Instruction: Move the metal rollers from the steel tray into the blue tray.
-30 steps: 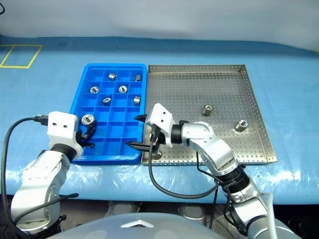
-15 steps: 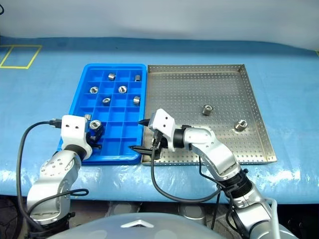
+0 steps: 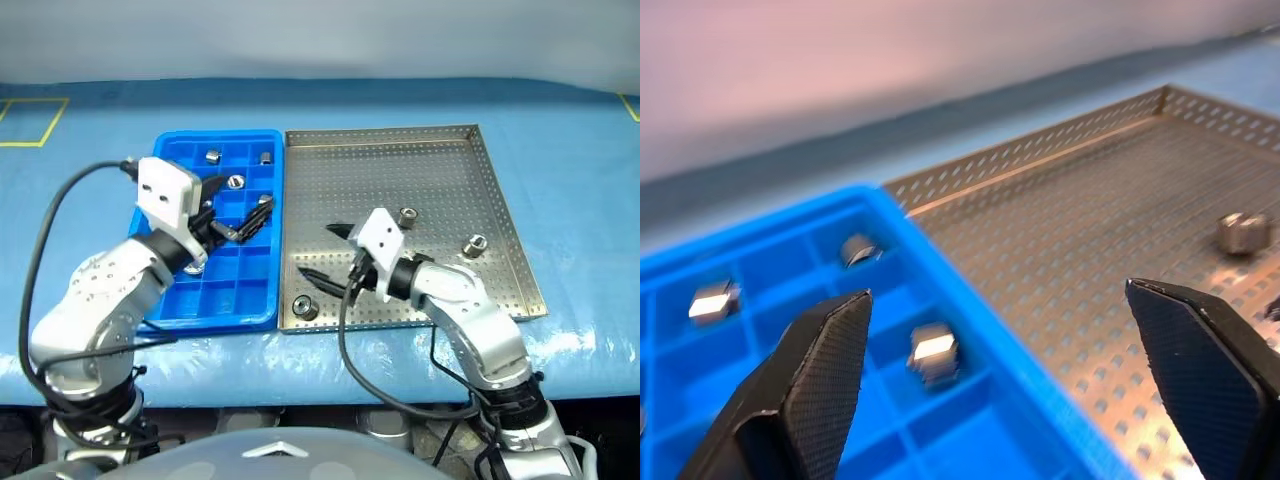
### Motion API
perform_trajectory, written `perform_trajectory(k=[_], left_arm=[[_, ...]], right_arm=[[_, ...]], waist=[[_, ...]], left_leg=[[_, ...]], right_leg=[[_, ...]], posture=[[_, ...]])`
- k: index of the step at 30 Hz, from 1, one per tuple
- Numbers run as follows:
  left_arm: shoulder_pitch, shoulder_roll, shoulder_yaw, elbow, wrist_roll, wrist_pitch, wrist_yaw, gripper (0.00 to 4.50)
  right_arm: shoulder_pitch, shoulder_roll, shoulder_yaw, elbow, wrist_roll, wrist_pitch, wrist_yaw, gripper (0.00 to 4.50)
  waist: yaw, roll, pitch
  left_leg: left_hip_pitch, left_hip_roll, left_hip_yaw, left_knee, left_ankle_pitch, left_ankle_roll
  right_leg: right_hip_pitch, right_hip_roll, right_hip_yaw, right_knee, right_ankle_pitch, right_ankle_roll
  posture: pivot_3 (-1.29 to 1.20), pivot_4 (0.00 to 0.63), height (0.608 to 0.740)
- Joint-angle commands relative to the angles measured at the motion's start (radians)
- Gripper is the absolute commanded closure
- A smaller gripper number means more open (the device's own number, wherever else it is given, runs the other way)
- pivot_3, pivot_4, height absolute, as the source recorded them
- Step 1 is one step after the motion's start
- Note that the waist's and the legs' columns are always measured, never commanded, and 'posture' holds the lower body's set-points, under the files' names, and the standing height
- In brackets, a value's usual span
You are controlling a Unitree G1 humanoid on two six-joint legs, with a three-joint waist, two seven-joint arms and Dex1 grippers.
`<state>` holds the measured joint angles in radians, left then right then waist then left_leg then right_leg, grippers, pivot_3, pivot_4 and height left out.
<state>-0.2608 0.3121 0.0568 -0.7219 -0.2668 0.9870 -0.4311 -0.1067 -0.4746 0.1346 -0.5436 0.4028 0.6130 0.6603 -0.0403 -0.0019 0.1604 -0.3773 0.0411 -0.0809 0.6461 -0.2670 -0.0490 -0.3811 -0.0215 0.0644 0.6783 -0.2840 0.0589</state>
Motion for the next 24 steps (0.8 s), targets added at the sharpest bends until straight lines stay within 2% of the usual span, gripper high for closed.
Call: perform_trajectory(k=[1, 7, 10, 17, 24], left_arm=[[-0.079, 0.019, -0.087, 0.119, -0.005, -0.067, -0.041, 0.03], [-0.223, 0.007, -0.277, 0.409, 0.058, -0.269, -0.129, 0.03], [-0.294, -0.047, -0.348, 0.568, 0.082, -0.387, -0.173, 0.03], [-0.372, -0.14, -0.462, 0.873, 0.147, -0.643, -0.29, 0.03], [-0.402, -0.189, -0.556, 1.055, 0.24, -0.801, -0.362, 0.03]], right_arm=[[0.05, -0.05, -0.101, -0.068, 0.001, 0.02, -0.04, 0.0], [0.16, -0.091, -0.207, -0.064, -0.02, 0.019, -0.101, 0.0], [0.217, -0.061, -0.227, -0.042, -0.021, -0.009, -0.123, 0.0], [0.333, -0.003, -0.249, -0.048, -0.034, -0.066, -0.166, 0.0], [0.385, 0.013, -0.282, -0.091, -0.008, -0.066, -0.179, 0.0]], waist=[[-0.006, 0.0, 0.0], [-0.034, 0.0, 0.0], [-0.043, 0.0, 0.0], [-0.073, 0.0, 0.0], [-0.109, 0.001, 0.0]], left_leg=[[0.0, 0.0, 0.0, 0.0, 0.0, 0.0], [0.0, -0.001, 0.001, 0.0, 0.0, 0.001], [0.0, -0.001, 0.002, 0.0, -0.001, 0.001], [-0.001, -0.001, 0.003, 0.0, -0.001, 0.002], [0.0, -0.001, 0.003, 0.0, -0.001, 0.002]], right_leg=[[0.0, 0.0, 0.0, 0.0, 0.0, 0.0], [0.0, 0.0, 0.002, -0.001, 0.0, 0.0], [0.0, 0.0, 0.003, -0.001, 0.0, 0.0], [-0.001, 0.0, 0.004, -0.001, 0.0, 0.001], [-0.001, 0.0, 0.005, -0.001, 0.0, 0.001]], posture=[[-0.08, 0.15, 0.74], [-0.13, 0.15, 0.74], [-0.16, 0.15, 0.74], [-0.23, 0.15, 0.74], [-0.26, 0.15, 0.74]])
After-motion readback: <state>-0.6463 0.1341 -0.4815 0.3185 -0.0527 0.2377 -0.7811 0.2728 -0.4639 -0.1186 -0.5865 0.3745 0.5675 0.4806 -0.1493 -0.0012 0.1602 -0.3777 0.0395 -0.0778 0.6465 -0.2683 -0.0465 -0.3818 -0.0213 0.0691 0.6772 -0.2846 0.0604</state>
